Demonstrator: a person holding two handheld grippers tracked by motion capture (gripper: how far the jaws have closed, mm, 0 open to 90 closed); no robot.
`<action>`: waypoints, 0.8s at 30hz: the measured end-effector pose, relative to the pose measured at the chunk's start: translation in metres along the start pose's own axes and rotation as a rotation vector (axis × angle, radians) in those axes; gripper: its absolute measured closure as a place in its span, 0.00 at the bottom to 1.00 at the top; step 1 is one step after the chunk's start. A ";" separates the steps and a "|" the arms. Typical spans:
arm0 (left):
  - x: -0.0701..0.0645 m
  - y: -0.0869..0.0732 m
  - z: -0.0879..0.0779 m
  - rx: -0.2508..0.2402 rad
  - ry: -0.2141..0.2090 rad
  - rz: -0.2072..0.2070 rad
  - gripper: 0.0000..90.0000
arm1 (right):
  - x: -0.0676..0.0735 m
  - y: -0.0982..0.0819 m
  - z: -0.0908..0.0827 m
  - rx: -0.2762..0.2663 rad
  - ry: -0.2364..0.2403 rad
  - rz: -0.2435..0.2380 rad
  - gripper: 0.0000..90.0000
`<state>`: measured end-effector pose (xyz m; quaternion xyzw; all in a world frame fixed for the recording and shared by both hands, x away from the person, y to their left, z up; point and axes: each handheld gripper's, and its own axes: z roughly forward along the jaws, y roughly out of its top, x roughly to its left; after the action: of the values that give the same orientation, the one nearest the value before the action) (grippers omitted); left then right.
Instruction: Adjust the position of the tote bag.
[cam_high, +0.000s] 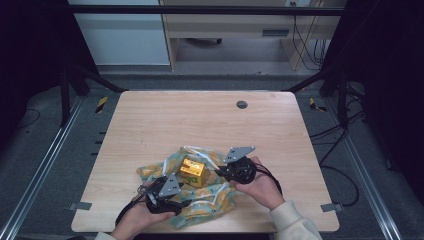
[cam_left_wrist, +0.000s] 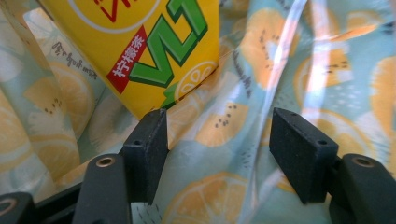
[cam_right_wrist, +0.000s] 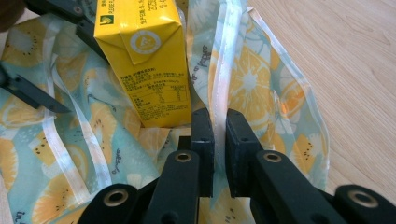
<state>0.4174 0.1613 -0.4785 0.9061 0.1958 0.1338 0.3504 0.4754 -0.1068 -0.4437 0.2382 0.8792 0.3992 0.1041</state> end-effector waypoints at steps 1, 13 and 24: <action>0.000 0.000 0.001 0.004 -0.001 0.005 0.42 | 0.000 0.000 0.000 -0.003 0.000 0.003 0.93; -0.001 -0.001 0.004 0.033 0.024 0.049 0.87 | -0.008 0.010 -0.005 -0.084 0.014 0.052 0.99; -0.019 -0.001 -0.024 -0.024 0.031 0.132 1.00 | -0.030 0.044 -0.003 -0.124 -0.005 0.089 0.99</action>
<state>0.3910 0.1673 -0.4646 0.9105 0.1397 0.1731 0.3486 0.5150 -0.0993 -0.4090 0.2714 0.8409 0.4568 0.1030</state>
